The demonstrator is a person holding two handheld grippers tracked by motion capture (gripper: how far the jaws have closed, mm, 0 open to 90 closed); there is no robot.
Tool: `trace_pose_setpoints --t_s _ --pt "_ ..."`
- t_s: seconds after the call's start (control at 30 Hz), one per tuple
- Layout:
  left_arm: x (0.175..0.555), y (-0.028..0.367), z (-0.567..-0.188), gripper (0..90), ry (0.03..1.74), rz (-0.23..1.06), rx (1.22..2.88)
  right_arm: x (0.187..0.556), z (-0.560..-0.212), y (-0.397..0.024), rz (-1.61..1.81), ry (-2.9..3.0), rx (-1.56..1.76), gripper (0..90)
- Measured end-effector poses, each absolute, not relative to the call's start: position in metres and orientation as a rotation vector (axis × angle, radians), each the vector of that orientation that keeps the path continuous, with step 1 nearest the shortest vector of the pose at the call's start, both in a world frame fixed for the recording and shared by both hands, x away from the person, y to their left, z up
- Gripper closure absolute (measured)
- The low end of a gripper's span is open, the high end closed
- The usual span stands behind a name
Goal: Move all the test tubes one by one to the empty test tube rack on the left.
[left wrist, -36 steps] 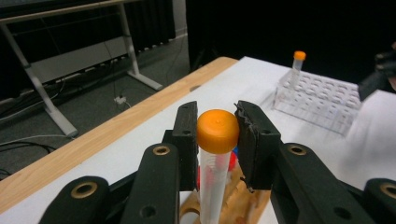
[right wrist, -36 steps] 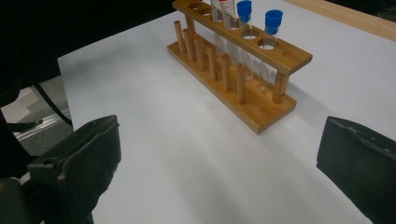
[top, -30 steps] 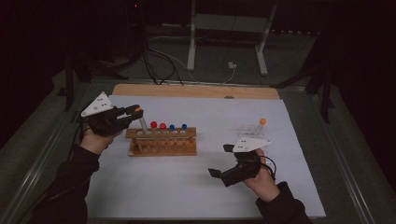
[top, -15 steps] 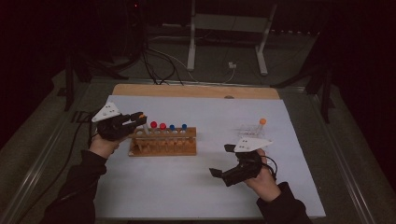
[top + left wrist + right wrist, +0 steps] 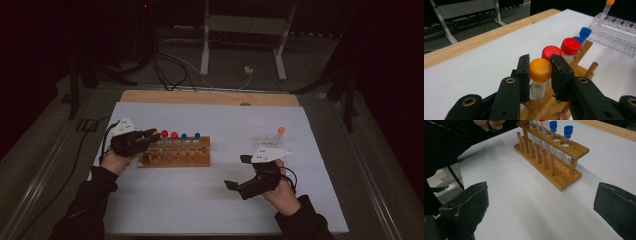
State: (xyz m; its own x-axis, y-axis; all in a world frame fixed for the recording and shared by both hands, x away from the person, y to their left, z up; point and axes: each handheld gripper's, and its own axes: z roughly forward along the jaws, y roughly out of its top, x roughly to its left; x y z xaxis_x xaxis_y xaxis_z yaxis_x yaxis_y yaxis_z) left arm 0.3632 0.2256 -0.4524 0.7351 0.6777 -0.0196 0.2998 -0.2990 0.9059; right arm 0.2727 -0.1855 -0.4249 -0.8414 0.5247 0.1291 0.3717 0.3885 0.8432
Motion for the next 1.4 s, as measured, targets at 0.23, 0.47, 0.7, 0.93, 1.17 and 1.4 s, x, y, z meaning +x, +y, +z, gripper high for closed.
trace_pose_setpoints --t_s 0.23,0.47,0.7,0.93,1.17,1.4 --pt "0.363 0.224 -0.454 71.6 0.752 0.453 1.902 0.273 -0.424 -0.186 1.444 2.484 0.810 0.0" --pt "0.364 0.225 -0.452 70.6 0.761 0.430 1.914 0.272 -0.424 -0.186 1.447 2.485 0.810 0.0" --pt "0.356 0.226 -0.445 40.3 0.730 0.393 1.904 0.273 -0.421 -0.189 1.453 2.475 0.811 0.0" --pt "0.342 0.225 -0.437 13.0 0.669 0.338 1.898 0.275 -0.409 -0.202 1.478 2.407 0.831 0.0" --pt "0.329 0.224 -0.435 2.0 0.636 0.299 1.863 0.281 -0.392 -0.232 1.475 2.276 0.890 0.0" --pt "0.321 0.224 -0.435 1.7 0.627 0.311 1.841 0.291 -0.381 -0.270 1.417 2.126 0.964 0.0"
